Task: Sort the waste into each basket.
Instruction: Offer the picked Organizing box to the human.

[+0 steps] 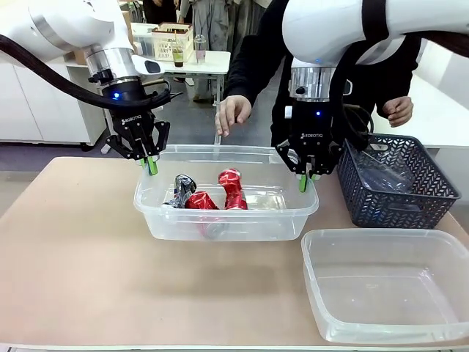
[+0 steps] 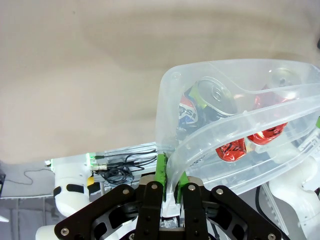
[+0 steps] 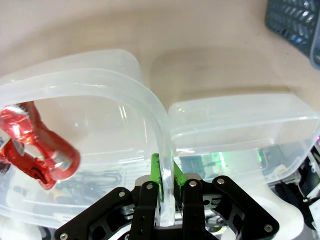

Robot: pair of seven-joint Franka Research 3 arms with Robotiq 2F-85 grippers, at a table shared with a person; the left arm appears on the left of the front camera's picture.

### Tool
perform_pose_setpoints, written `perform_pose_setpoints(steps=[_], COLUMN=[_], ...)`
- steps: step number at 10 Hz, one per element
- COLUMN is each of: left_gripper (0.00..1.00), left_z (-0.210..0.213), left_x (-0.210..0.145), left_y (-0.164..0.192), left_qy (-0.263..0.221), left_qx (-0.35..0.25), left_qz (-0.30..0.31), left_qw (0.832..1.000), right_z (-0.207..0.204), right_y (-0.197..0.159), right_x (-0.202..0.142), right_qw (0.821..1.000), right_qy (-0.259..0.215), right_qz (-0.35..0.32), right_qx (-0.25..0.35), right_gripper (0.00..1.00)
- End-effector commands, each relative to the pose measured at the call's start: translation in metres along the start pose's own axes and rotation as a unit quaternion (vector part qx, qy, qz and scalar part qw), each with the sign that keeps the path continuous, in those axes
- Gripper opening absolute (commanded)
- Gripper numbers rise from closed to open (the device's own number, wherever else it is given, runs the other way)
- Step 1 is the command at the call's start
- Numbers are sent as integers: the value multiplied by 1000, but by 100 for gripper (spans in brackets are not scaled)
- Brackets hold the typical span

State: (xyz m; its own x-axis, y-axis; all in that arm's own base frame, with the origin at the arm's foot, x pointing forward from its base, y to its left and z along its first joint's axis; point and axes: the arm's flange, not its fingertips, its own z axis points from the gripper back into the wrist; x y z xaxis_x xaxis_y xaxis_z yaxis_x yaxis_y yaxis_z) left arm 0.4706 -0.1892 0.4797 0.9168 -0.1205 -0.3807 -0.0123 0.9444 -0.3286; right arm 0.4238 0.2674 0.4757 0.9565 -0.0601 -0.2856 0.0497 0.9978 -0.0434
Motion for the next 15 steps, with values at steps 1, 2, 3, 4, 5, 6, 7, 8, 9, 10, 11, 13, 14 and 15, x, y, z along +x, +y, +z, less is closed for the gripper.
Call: perform_pose_setpoints(steps=[1,2,3,4,5,6,7,8,9,10,11,13,14,15], left_gripper=[8,8,8,8,8,8,8,8,8,8,8,8,8,8], left_z=[3,3,3,3,3,3,3,3,3,3,0,25,37,45], left_x=[-7,-7,-7,-7,-7,-7,-7,-7,-7,-7,0,28,49,63], left_y=[-1,-1,-1,-1,-1,-1,-1,-1,-1,-1,0,-13,-22,-30], left_qy=[0,0,0,0,0,0,0,0,0,0,0,-31,-42,-53], left_qx=[-14,-14,-14,-14,-14,-14,-14,-14,-14,-14,0,9,17,21], left_qz=[-8,-8,-8,-8,-8,-8,-8,-8,-8,-8,0,-9,-14,-16], left_qw=[1000,1000,1000,1000,1000,1000,1000,1000,1000,1000,1000,999,999,998], right_z=[0,0,0,0,0,0,0,0,0,0,0,20,32,43], right_y=[1,1,1,1,1,1,1,1,1,1,0,2,2,2], right_x=[0,0,0,0,0,0,0,0,0,0,0,20,34,49], right_qw=[1000,1000,1000,1000,1000,1000,1000,1000,1000,1000,1000,1000,1000,999], right_qy=[-2,-2,-2,-2,-2,-2,-2,-2,-2,-2,0,-11,-21,-26], right_qz=[1,1,1,1,1,1,1,1,1,1,0,-1,6,7], right_qx=[-3,-3,-3,-3,-3,-3,-3,-3,-3,-3,0,-21,-22,-18], right_gripper=[5,5,5,5,5,5,5,5,5,5,5,5,5,5])
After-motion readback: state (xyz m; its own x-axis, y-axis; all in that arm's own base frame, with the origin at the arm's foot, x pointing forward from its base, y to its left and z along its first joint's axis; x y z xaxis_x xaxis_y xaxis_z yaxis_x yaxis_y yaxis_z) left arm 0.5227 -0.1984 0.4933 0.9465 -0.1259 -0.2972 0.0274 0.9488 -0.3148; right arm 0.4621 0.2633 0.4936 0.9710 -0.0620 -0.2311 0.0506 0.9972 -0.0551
